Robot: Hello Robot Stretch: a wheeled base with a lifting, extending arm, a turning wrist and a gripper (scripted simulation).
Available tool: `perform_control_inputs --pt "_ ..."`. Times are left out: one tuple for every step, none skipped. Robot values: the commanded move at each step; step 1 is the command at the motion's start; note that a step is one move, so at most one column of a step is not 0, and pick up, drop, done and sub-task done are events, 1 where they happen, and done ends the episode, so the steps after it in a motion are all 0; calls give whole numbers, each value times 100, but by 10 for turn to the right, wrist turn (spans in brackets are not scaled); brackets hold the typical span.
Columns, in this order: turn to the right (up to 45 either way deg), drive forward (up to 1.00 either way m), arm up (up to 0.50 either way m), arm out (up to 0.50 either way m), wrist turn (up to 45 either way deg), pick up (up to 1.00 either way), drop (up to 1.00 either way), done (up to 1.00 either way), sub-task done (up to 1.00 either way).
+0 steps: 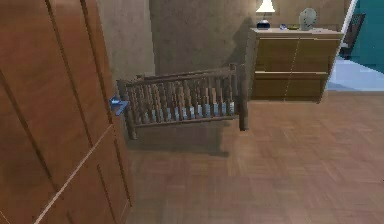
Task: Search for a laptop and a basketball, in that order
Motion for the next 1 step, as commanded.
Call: perform_control_inputs --pt "0 40 0 0 0 0 0 0 0"
